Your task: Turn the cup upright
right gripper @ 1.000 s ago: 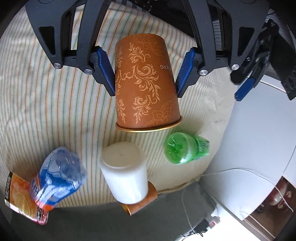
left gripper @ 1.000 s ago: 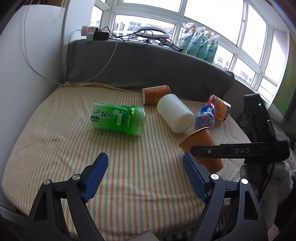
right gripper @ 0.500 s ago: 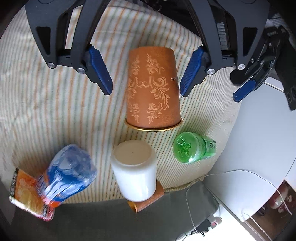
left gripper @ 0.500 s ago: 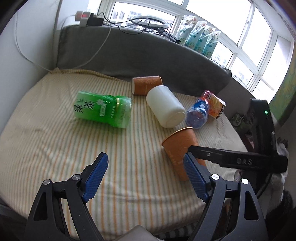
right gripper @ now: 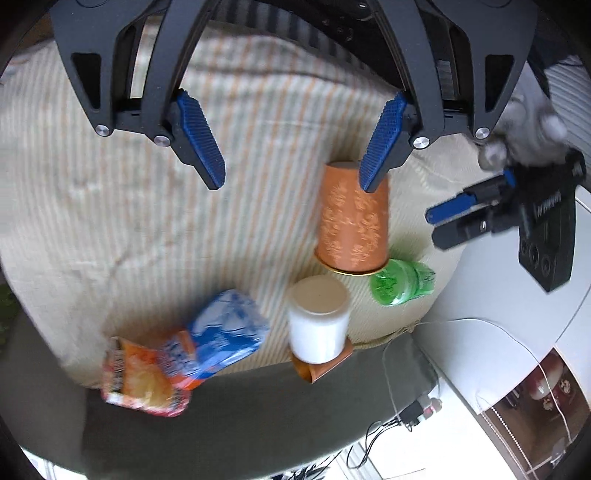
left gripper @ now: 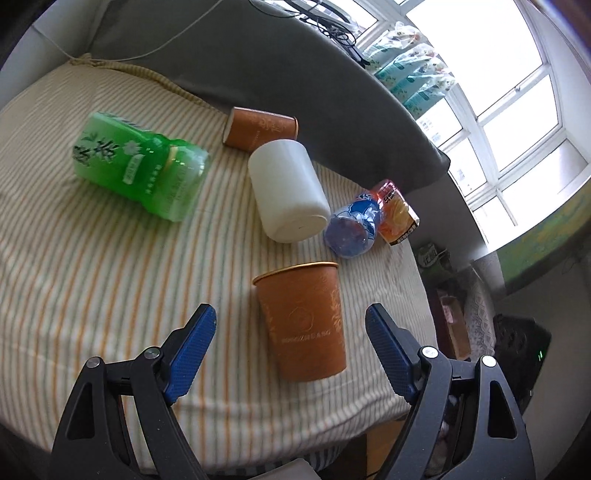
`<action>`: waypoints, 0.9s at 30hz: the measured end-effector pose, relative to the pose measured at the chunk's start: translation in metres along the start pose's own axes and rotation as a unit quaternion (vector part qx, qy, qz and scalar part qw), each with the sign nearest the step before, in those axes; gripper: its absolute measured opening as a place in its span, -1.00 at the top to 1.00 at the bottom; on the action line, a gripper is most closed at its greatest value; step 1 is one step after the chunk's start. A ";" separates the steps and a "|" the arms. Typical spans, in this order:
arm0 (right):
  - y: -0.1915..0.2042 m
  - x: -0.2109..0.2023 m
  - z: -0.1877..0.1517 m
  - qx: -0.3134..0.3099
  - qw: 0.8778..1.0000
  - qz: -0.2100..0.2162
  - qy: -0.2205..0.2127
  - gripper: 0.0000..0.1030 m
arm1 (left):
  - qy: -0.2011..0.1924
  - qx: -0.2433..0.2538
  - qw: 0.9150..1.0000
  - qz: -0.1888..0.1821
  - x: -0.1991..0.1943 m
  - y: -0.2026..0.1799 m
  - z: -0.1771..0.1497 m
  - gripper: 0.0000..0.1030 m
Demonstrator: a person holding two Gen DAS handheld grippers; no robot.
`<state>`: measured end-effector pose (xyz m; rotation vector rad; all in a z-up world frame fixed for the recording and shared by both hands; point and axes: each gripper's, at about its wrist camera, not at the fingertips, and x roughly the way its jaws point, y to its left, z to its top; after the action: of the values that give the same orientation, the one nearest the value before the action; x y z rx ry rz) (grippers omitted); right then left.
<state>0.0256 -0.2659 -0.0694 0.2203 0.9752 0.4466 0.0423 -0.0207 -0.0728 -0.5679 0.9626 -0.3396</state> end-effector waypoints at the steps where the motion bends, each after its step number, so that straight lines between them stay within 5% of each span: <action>1: -0.002 -0.004 -0.002 -0.001 1.000 -0.005 -0.004 -0.51 | 0.004 -0.002 1.000 0.000 0.003 -0.001 0.001 -0.61; 27: -0.029 -0.014 -0.020 0.019 0.999 -0.040 -0.019 -0.51 | 0.063 -0.048 0.997 -0.009 0.057 0.010 0.014 -0.49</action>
<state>0.0096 -0.2983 -0.0811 0.2223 0.9514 0.3495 0.0854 -0.0373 -0.1110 -0.6488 1.1003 -0.3491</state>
